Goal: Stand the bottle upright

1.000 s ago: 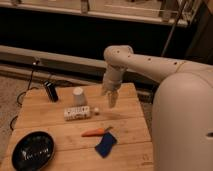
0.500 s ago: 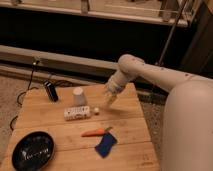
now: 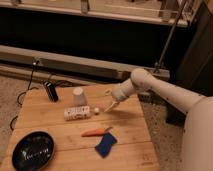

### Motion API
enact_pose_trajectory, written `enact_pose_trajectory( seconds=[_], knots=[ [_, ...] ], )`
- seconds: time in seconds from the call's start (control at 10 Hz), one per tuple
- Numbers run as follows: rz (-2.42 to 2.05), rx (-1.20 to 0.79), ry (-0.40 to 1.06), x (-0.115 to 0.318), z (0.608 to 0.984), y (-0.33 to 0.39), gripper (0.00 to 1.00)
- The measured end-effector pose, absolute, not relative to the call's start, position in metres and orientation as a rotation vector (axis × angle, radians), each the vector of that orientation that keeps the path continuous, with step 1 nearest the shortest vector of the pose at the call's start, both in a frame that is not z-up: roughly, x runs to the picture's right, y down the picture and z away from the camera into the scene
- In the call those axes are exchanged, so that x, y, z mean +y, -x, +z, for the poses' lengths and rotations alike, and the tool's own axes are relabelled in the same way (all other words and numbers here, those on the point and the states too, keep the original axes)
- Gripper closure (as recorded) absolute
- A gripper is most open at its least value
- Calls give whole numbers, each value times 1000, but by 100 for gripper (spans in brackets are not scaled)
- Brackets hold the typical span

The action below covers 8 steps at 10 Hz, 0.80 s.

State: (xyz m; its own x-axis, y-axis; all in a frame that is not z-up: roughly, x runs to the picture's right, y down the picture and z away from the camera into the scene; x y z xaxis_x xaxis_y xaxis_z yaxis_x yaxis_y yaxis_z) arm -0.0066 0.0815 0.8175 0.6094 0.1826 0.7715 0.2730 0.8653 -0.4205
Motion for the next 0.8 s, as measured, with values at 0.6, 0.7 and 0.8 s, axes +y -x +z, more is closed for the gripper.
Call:
enact_pose_trajectory(
  seconds=[0.6, 0.7, 0.8],
  knots=[
    [-289, -827, 646, 94, 812, 9, 37],
    [-277, -816, 659, 92, 813, 12, 37],
    [-262, -817, 670, 92, 814, 16, 37]
  ],
)
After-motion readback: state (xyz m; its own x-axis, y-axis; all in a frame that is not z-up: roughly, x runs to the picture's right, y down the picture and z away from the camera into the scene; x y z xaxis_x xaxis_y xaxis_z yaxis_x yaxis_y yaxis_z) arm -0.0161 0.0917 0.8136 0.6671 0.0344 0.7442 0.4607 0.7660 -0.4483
